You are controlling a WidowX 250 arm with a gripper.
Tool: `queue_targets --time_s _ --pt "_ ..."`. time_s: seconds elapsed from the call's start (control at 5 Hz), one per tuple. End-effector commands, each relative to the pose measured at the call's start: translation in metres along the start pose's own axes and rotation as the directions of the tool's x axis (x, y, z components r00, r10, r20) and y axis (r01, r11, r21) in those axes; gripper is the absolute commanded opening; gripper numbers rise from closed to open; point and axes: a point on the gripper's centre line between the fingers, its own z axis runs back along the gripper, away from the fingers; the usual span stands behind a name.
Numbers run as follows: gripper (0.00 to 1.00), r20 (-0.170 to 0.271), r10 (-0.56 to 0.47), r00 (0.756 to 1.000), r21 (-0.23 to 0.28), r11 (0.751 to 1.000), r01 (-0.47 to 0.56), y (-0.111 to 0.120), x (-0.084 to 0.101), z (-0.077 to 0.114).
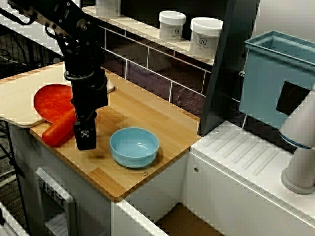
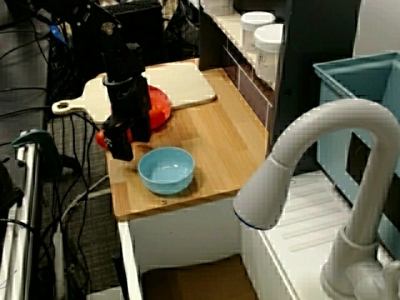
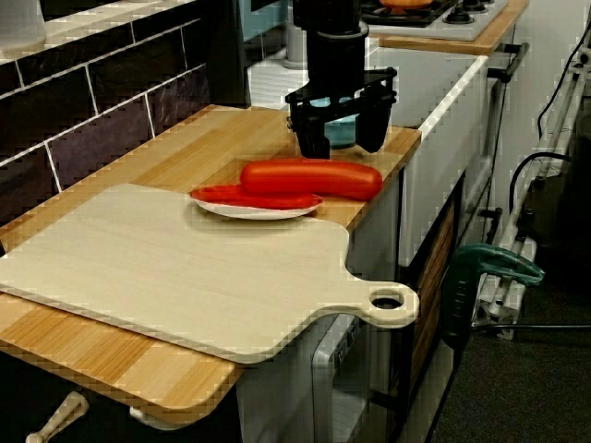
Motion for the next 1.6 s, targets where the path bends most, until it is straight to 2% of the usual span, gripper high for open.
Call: queue_targets --time_s 0.0,0.6,1.0,1.2,1.4 --pt "1.00 -0.007 -0.038 0.999 -0.007 0.999 0.038 -0.005 0.021 -0.008" --pt "1.00 -0.039 -0.077 0.996 -0.027 0.997 0.076 -0.031 0.060 -0.011" --pt "1.00 -0.073 -0.095 0.993 -0.063 0.994 0.091 -0.043 0.072 -0.010" --pt "1.00 -0.077 -0.102 0.992 -0.091 0.991 0.095 -0.047 0.075 -0.004" --pt "1.00 -0.071 -0.090 0.993 -0.086 0.993 0.084 -0.043 0.074 -0.001"
